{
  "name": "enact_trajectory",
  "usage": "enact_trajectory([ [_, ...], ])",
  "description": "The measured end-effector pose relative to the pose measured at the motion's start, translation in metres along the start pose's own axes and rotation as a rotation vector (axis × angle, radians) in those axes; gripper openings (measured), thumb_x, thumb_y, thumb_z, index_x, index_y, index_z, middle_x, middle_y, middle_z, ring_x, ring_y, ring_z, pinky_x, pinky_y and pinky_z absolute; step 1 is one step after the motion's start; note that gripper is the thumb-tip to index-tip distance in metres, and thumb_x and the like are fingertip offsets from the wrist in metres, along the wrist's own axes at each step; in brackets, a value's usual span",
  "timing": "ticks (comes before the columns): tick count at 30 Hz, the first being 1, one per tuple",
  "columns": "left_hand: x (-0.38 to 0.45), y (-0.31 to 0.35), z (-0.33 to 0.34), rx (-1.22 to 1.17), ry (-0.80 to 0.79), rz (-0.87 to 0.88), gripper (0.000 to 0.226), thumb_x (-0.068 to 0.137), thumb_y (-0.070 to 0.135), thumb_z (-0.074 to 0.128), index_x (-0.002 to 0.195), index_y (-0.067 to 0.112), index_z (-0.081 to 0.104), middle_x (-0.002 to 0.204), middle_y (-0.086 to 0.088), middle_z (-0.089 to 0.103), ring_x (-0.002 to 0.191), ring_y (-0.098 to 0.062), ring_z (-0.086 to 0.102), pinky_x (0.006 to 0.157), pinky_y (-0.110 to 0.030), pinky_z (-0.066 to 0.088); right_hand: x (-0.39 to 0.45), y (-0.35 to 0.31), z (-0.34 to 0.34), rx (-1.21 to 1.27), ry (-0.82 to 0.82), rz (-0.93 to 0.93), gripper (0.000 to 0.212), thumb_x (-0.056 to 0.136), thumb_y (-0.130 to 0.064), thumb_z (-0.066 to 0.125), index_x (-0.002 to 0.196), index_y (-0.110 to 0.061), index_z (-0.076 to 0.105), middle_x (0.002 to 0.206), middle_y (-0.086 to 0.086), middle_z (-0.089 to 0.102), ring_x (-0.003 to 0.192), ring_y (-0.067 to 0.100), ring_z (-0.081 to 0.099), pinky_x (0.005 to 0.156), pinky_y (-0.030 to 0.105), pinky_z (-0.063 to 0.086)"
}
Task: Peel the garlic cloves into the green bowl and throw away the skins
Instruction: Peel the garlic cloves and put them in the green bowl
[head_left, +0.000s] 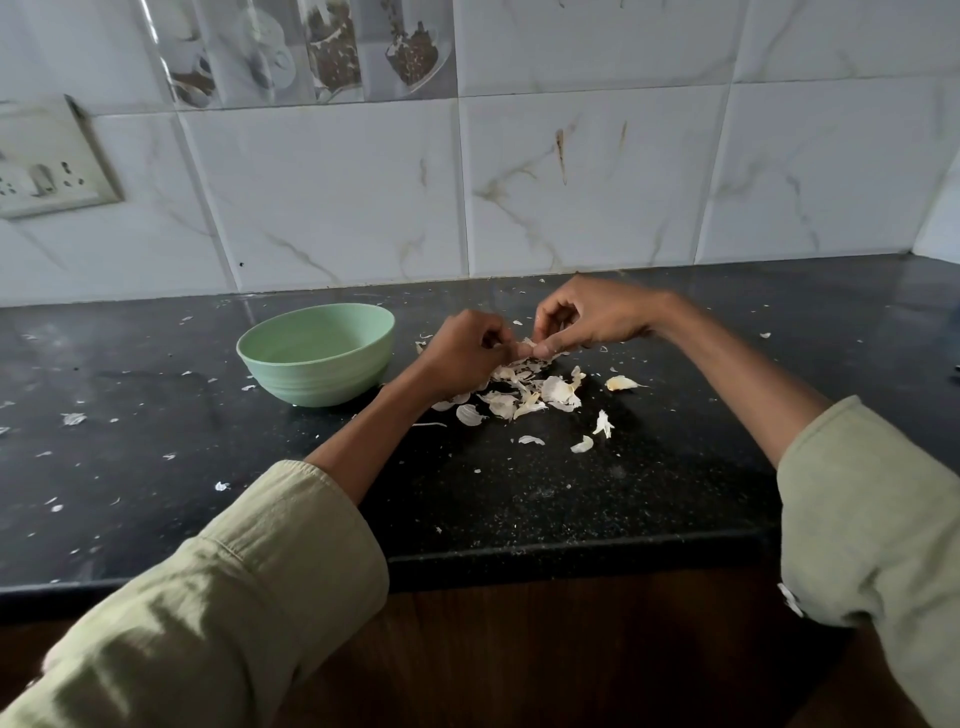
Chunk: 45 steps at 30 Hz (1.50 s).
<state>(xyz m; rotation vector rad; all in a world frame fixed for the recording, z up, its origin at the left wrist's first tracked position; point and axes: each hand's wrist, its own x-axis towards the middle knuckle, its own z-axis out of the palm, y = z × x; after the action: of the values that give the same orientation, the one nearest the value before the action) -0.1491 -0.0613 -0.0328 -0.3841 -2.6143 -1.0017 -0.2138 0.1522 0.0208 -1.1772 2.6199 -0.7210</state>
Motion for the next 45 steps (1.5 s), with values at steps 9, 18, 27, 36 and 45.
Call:
enact_trajectory([
  [9, 0.002, 0.000, -0.002, -0.042, -0.063, -0.033, 0.012, 0.094, 0.020, 0.078, 0.097, 0.010, 0.074, 0.068, 0.005, 0.063, 0.051, 0.001, 0.051, 0.054, -0.019, 0.045, 0.004, -0.003, 0.006, -0.007, 0.066, 0.025, 0.017, 0.094, -0.032, 0.076, 0.100, -0.017, 0.077, 0.090, 0.005, 0.077, 0.065, 0.003, 0.064, 0.064, 0.025, 0.049],
  [18, -0.007, 0.013, -0.018, -0.082, -0.339, -0.051, 0.027, 0.094, 0.013, 0.060, 0.120, 0.014, 0.069, 0.093, -0.004, 0.059, 0.079, -0.011, 0.054, 0.070, -0.024, 0.044, -0.009, -0.008, -0.008, 0.051, 0.078, 0.058, 0.012, 0.094, -0.026, 0.076, 0.098, -0.015, 0.078, 0.085, -0.002, 0.078, 0.069, 0.004, 0.061, 0.061, 0.022, 0.046],
  [27, -0.002, -0.003, -0.015, -0.136, -0.245, 0.022, 0.024, 0.093, -0.005, 0.072, 0.113, 0.008, 0.073, 0.103, -0.009, 0.072, 0.081, 0.002, 0.064, 0.074, -0.013, 0.052, -0.056, -0.007, -0.050, 0.011, -0.328, 0.189, 0.019, 0.089, -0.031, 0.080, 0.105, -0.021, 0.081, 0.100, 0.005, 0.075, 0.086, 0.014, 0.051, 0.069, 0.026, 0.035],
  [36, 0.002, -0.005, -0.012, -0.263, -0.184, 0.005, 0.023, 0.094, -0.002, 0.072, 0.116, 0.003, 0.069, 0.094, -0.003, 0.069, 0.080, -0.003, 0.065, 0.072, -0.015, 0.052, -0.041, -0.008, -0.035, 0.045, -0.182, 0.095, 0.023, 0.086, -0.035, 0.081, 0.104, -0.021, 0.078, 0.107, 0.012, 0.074, 0.086, 0.016, 0.058, 0.069, 0.030, 0.041],
  [45, 0.000, 0.002, -0.012, -0.395, -0.003, -0.070, 0.025, 0.093, 0.003, 0.076, 0.116, -0.004, 0.068, 0.087, -0.008, 0.073, 0.067, -0.005, 0.070, 0.067, -0.016, 0.054, -0.003, -0.021, 0.010, -0.021, 0.110, -0.045, 0.027, 0.081, -0.038, 0.086, 0.094, -0.016, 0.077, 0.081, -0.004, 0.075, 0.063, -0.002, 0.057, 0.056, 0.008, 0.038],
])
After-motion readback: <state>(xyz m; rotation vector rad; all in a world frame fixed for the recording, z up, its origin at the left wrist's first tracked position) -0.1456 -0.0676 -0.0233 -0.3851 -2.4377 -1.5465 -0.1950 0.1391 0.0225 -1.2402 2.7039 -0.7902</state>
